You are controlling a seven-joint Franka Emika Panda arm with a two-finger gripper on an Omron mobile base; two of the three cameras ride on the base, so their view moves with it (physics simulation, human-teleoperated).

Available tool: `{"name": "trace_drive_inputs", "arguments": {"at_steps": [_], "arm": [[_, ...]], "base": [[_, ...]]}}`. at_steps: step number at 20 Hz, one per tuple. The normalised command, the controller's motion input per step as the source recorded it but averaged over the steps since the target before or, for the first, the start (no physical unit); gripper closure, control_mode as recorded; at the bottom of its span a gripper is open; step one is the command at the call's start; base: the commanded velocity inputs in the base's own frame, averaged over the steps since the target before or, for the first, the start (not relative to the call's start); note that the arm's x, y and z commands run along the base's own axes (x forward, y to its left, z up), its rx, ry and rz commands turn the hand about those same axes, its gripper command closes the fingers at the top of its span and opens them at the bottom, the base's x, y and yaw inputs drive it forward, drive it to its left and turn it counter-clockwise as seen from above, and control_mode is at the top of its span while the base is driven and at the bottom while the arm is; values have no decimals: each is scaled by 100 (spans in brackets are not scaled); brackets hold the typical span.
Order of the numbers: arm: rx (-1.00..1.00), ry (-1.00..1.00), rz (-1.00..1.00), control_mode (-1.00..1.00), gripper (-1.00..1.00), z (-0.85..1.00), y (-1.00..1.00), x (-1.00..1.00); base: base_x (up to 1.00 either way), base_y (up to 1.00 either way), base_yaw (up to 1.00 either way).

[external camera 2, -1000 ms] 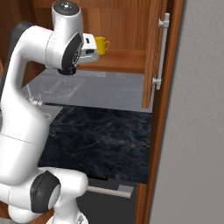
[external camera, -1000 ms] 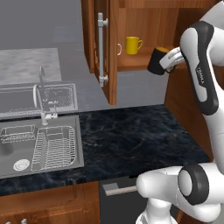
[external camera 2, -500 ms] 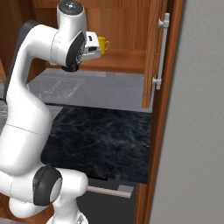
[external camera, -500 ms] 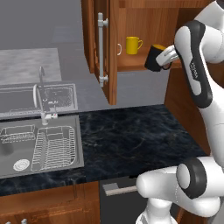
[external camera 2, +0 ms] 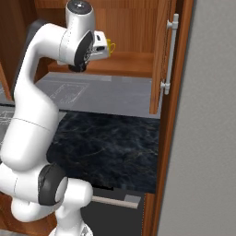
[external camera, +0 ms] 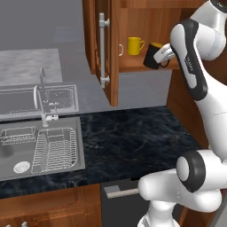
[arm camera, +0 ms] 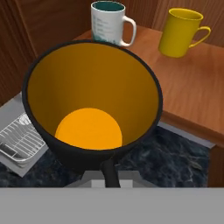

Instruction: Pick the mug on the counter and place it in the cabinet with the handle facing the right, like the mugs already inside.

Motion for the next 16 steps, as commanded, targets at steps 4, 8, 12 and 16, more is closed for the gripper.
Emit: {"name": "trace_drive_inputs", "arguments": {"at_steps": [4, 8, 12, 16], "arm": [[-1, 0, 1, -100, 100, 0, 0, 37], [-2, 0, 2, -100, 100, 0, 0, 41], [0, 0, 2, -100, 100, -7, 0, 34], [0, 0, 2, -100, 100, -9, -3, 34]], "base": [[0, 0, 0], [0, 0, 0], [0, 0, 0], [0, 0, 0]]}}
